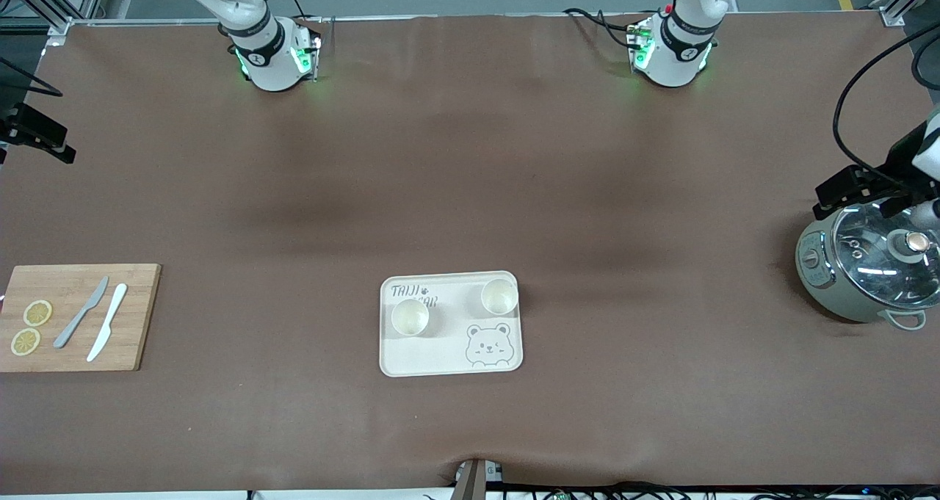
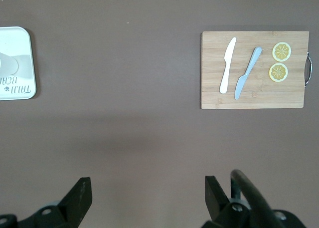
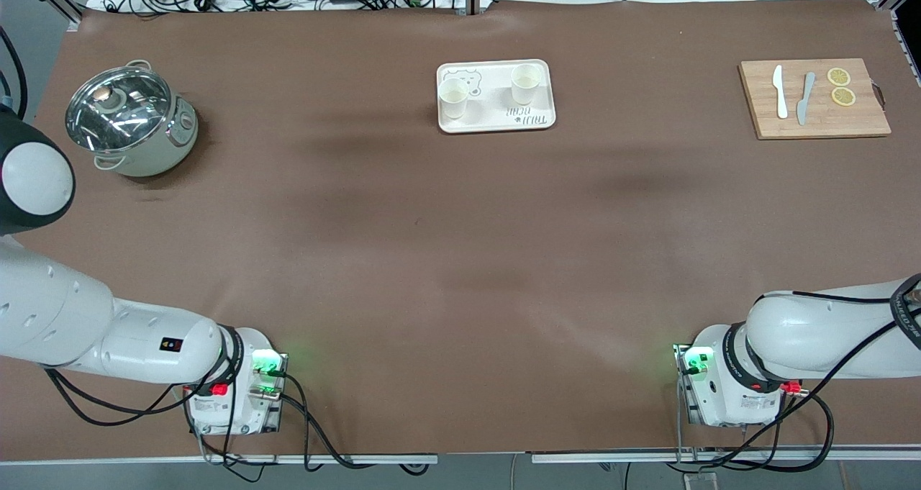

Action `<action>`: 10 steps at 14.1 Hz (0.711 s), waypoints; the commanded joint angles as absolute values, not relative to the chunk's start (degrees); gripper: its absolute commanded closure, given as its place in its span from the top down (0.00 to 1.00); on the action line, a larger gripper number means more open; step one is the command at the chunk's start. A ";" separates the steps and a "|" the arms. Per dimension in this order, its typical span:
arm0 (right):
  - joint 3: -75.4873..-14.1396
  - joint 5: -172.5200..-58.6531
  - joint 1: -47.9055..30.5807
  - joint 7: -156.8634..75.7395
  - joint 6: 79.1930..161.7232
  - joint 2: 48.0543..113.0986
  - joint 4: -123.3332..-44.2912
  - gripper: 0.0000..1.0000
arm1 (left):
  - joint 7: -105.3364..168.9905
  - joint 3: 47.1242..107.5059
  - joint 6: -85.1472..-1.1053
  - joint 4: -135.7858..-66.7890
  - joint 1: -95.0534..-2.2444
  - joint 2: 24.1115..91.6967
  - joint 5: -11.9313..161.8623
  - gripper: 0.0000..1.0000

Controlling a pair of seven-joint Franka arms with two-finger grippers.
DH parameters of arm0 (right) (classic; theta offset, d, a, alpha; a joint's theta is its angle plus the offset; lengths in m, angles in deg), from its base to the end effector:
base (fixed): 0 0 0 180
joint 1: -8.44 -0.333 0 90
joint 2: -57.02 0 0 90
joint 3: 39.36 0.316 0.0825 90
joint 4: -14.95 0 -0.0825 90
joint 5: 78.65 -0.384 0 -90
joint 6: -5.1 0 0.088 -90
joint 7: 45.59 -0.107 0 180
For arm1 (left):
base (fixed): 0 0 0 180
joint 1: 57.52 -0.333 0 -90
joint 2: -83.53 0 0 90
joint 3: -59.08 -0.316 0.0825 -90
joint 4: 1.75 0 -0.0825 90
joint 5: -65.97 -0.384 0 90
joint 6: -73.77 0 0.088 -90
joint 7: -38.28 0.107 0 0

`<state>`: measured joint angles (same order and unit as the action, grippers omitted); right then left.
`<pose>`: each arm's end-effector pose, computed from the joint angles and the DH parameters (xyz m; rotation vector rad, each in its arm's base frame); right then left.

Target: Place white IKEA cup upright on tray with both arms

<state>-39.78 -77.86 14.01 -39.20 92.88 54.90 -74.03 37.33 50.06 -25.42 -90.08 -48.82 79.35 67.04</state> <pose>0.5363 -0.0579 0.6497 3.1263 0.0099 0.0227 0.5922 -0.0018 0.6122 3.1281 0.0359 0.1839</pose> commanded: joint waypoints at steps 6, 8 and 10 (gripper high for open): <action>-39.45 -76.90 14.85 -38.47 92.90 54.74 -73.82 1.00 | 38.28 50.46 -18.00 -79.46 -49.09 74.74 66.41 1.00; -39.54 -76.46 15.29 -38.47 93.25 54.83 -73.74 1.00 | 38.19 50.46 -17.72 -79.18 -49.00 74.47 66.33 1.00; -39.63 -76.11 15.47 -38.47 93.17 54.74 -73.65 1.00 | 38.19 50.38 -17.72 -79.18 -49.08 74.38 66.33 1.00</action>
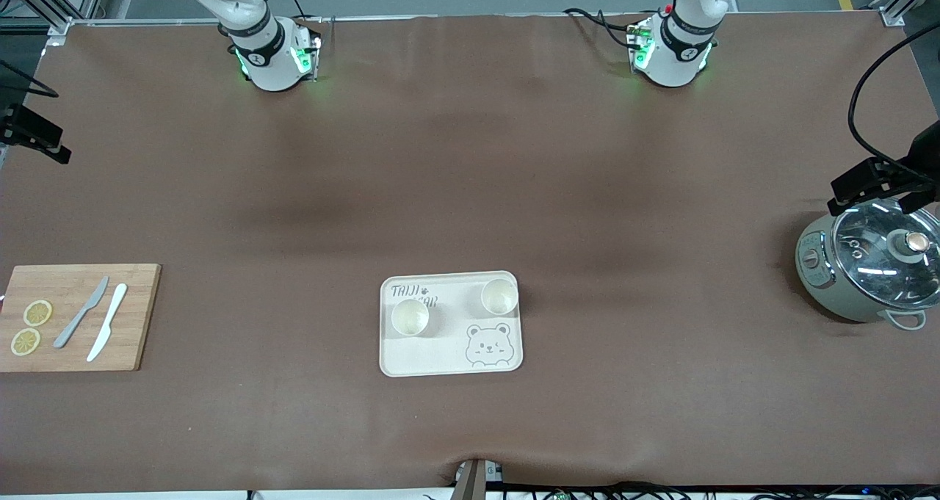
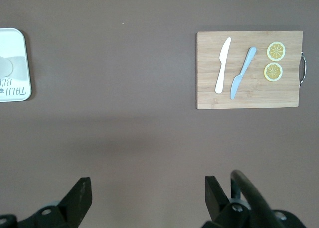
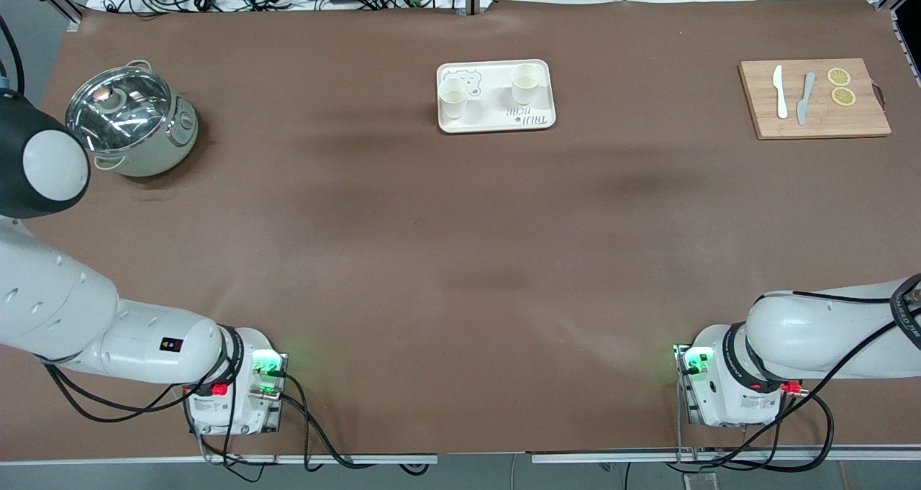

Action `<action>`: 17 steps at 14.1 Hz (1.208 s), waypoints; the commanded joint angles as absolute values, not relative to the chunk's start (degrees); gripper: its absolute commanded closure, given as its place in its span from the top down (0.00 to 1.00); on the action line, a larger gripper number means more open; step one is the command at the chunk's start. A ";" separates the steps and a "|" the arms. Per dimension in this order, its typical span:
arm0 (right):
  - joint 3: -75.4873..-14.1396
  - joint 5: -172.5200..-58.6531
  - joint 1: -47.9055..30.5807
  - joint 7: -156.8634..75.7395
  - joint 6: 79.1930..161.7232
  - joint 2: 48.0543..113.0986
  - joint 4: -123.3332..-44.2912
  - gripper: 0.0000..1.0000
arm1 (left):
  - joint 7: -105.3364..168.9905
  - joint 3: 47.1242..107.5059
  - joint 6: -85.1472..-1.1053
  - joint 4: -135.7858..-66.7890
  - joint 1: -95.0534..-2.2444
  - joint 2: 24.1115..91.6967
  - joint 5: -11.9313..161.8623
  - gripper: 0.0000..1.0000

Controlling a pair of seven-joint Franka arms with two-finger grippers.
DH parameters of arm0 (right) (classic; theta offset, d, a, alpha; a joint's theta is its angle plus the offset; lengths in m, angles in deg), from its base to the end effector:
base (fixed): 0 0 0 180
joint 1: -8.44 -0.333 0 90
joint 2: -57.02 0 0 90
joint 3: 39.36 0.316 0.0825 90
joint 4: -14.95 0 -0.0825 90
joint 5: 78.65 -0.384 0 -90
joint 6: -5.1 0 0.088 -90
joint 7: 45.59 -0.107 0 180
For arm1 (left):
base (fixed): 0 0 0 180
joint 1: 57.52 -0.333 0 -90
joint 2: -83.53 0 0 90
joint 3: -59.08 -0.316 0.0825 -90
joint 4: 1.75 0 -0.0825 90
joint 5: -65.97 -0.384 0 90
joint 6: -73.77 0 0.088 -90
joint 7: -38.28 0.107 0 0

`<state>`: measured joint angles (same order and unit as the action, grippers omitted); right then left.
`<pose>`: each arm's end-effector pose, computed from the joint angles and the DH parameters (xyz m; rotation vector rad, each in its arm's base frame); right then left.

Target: Place white IKEA cup upright on tray with both arms

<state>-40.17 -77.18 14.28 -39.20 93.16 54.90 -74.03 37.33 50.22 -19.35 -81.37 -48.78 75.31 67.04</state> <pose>0.5359 -0.0655 0.6501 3.1141 -0.0088 0.0280 0.6044 -0.0082 0.6333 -3.1355 -0.0254 -0.1473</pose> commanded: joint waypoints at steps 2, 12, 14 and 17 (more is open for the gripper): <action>-39.54 -76.10 15.21 -38.47 93.34 54.83 -73.65 1.00 | 38.19 50.38 -17.72 -79.18 -49.00 74.38 66.24 1.00; -39.45 -76.02 15.20 -38.56 93.87 54.83 -73.65 1.00 | 38.19 50.38 -17.72 -79.27 -48.91 74.30 66.06 1.00; -39.45 -76.02 15.20 -38.56 94.31 54.83 -73.65 1.00 | 38.19 50.38 -17.72 -79.27 -49.00 74.30 66.06 1.00; -39.45 -76.10 15.20 -38.56 94.40 54.83 -73.73 1.00 | 38.19 50.38 -17.72 -79.27 -49.00 74.12 65.97 1.00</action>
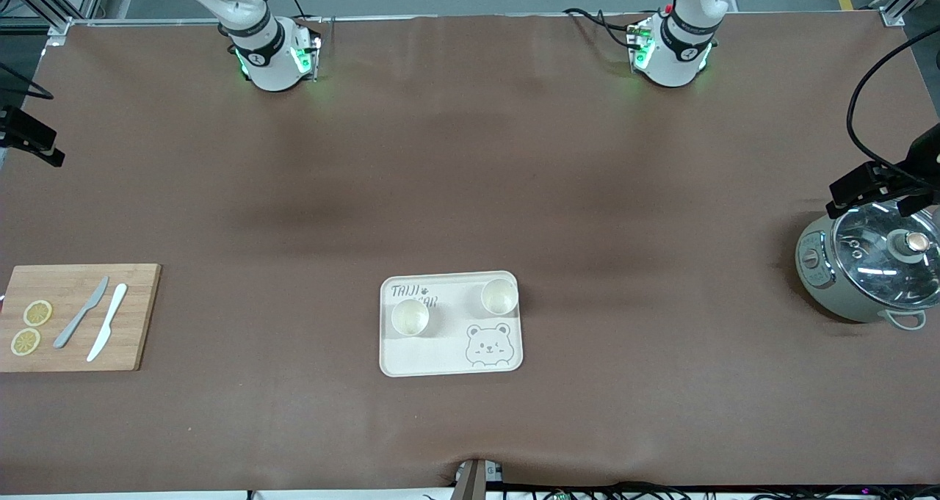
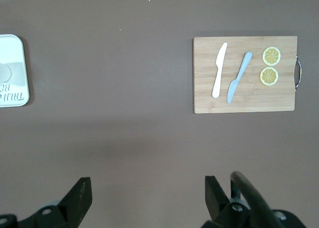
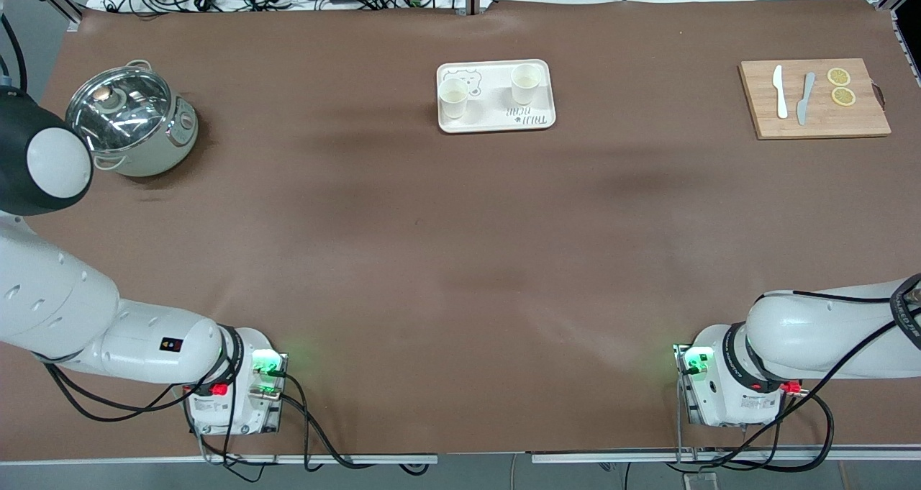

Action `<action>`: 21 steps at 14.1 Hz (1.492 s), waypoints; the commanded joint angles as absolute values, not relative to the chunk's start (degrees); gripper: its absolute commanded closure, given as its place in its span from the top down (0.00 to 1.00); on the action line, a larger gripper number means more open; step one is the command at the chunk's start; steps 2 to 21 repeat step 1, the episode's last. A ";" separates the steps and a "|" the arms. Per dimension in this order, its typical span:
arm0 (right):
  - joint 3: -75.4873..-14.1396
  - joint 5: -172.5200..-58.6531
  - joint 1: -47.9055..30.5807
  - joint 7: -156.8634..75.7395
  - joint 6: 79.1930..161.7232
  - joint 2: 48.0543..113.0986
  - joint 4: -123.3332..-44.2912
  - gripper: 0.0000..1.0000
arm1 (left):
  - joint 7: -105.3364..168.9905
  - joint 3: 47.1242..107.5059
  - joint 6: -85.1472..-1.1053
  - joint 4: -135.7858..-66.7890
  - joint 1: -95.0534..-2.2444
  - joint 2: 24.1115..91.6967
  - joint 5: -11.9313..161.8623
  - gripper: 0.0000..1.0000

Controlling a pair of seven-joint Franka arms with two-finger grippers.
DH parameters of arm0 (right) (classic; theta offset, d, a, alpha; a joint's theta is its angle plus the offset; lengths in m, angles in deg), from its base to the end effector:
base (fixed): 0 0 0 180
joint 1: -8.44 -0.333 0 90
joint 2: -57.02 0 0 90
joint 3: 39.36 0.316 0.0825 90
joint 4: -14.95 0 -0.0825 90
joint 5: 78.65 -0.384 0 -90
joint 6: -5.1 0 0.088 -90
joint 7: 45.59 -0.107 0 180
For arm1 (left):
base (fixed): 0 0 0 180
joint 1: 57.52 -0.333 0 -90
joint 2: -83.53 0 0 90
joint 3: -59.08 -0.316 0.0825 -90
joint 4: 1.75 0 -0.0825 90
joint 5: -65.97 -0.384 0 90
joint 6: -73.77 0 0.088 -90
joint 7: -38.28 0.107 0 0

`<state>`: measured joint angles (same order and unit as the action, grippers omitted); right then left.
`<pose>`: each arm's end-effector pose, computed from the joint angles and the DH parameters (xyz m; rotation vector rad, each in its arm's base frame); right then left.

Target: Place white IKEA cup upright on tray with both arms

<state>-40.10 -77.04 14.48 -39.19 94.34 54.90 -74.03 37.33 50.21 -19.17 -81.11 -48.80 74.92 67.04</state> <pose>0.5379 -0.0672 0.6520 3.1088 -0.0118 0.0592 0.6061 -0.0082 0.6311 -3.1347 -0.0260 -0.1389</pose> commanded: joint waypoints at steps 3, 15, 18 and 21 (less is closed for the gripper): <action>-39.45 -76.10 15.20 -38.56 94.40 54.83 -73.74 1.00 | 38.19 50.38 -17.72 -79.27 -49.00 74.12 66.06 1.00; -39.45 -76.10 15.20 -38.56 94.40 54.83 -73.74 1.00 | 38.19 50.38 -17.72 -79.27 -49.00 74.12 66.06 1.00; -39.45 -76.10 15.20 -38.56 94.40 54.83 -73.74 1.00 | 38.19 50.38 -17.72 -79.27 -49.00 74.12 66.06 1.00; -39.45 -76.10 15.20 -38.56 94.40 54.83 -73.74 1.00 | 38.19 50.38 -17.72 -79.27 -49.00 74.12 66.06 1.00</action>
